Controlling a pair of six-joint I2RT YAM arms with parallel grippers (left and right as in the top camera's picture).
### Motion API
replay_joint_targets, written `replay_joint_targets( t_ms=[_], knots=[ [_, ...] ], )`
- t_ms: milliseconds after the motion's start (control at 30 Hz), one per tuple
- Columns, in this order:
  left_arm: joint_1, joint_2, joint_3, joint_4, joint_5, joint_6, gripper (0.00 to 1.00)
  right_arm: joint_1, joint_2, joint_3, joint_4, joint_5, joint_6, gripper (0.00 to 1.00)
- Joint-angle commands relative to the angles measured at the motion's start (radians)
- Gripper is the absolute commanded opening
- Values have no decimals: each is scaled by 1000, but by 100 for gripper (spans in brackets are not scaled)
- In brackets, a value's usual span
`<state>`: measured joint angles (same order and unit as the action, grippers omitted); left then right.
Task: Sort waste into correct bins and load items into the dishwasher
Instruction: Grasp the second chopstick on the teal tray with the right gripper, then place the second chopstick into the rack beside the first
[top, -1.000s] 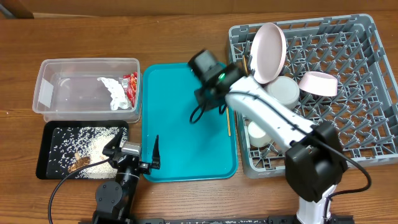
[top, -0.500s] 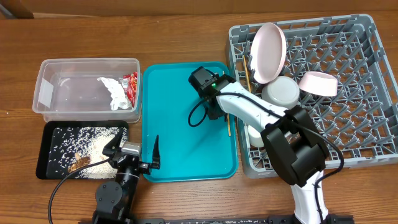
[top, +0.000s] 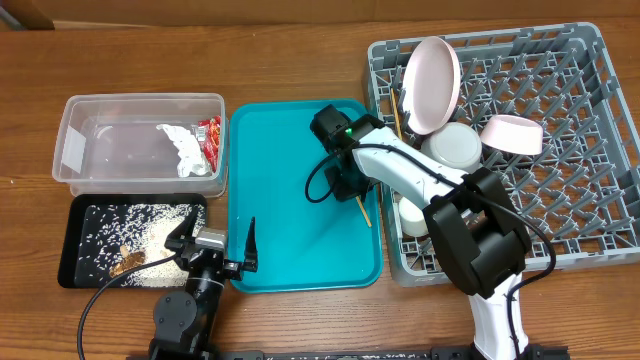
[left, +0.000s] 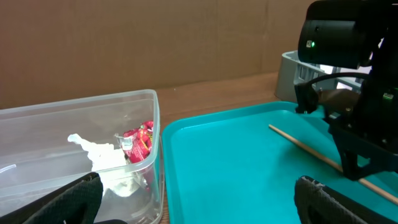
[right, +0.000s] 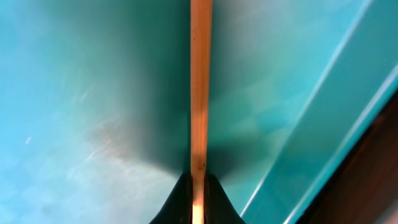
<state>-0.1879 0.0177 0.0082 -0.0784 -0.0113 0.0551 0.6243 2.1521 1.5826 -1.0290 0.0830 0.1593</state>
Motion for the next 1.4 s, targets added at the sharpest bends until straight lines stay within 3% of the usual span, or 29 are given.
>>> replay_joint_targets(
  t_ms=[0, 367, 633, 900, 967, 1033, 1133, 1200, 1367],
  knots=[
    [-2, -4, -3, 0, 11, -10, 100, 18, 15, 89, -45, -42, 22, 4],
    [-2, -4, -3, 0, 12, -10, 100, -106, -151, 439, -106, -8, 21, 4],
    [-2, -4, -3, 0, 12, -10, 100, -275, -110, 416, -157, 16, -12, 4],
    [-2, -4, -3, 0, 12, -10, 100, -289, -59, 356, -183, -29, -55, 7],
    [-2, -4, -3, 0, 12, -10, 100, -289, -64, 358, -183, -28, -55, 24],
    [-2, -4, -3, 0, 12, -10, 100, -289, -74, 369, -200, -29, -55, 50],
    [-2, -4, -3, 0, 12, -10, 100, -289, -106, 401, -241, -35, -55, 75],
    [-2, -4, -3, 0, 12, -10, 100, -283, -153, 418, -264, -49, -56, 98],
    [-2, -4, -3, 0, 11, -10, 100, -238, -346, 418, -274, -115, -55, 100]
  ],
)
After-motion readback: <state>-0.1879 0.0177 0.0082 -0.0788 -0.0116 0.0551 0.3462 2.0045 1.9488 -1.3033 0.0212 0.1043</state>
